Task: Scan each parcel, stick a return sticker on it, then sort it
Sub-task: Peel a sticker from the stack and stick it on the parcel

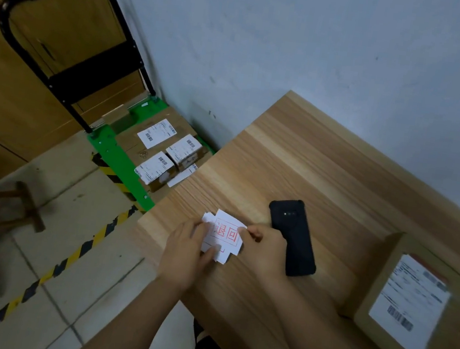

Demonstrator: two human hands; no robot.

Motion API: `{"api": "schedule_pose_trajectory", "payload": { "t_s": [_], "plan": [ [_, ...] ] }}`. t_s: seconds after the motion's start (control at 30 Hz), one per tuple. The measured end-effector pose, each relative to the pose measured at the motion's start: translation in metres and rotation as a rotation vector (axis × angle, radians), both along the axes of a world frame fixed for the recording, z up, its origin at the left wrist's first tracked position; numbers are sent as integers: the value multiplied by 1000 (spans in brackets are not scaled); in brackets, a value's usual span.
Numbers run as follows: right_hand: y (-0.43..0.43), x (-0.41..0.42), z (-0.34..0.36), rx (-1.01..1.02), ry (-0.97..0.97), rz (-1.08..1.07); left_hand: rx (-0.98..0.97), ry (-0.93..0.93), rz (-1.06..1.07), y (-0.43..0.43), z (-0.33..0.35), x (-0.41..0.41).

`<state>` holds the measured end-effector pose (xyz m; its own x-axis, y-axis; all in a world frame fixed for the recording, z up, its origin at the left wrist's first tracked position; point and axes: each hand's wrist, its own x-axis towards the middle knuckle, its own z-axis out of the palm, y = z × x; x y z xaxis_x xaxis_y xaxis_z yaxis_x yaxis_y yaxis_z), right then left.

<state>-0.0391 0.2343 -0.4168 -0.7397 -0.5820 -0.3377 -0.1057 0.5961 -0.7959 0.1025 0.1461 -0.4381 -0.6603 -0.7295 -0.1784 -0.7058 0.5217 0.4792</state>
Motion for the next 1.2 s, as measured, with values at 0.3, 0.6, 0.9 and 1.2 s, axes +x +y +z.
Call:
{"api": "schedule_pose_trajectory", "payload": {
  "t_s": [0.3, 0.6, 0.9, 1.2],
  "plan": [
    [8, -32, 74, -293, -111, -174, 311, 462, 307, 7, 73, -45],
    [60, -66, 167, -468, -38, -144, 425, 857, 298, 43, 193, -106],
    [115, -109, 251, -495, 296, -1, 323, 922, -3, 90, 254, -135],
    [156, -115, 265, -607, 191, -49, 373, 998, -9, 123, 281, -160]
  ]
}}
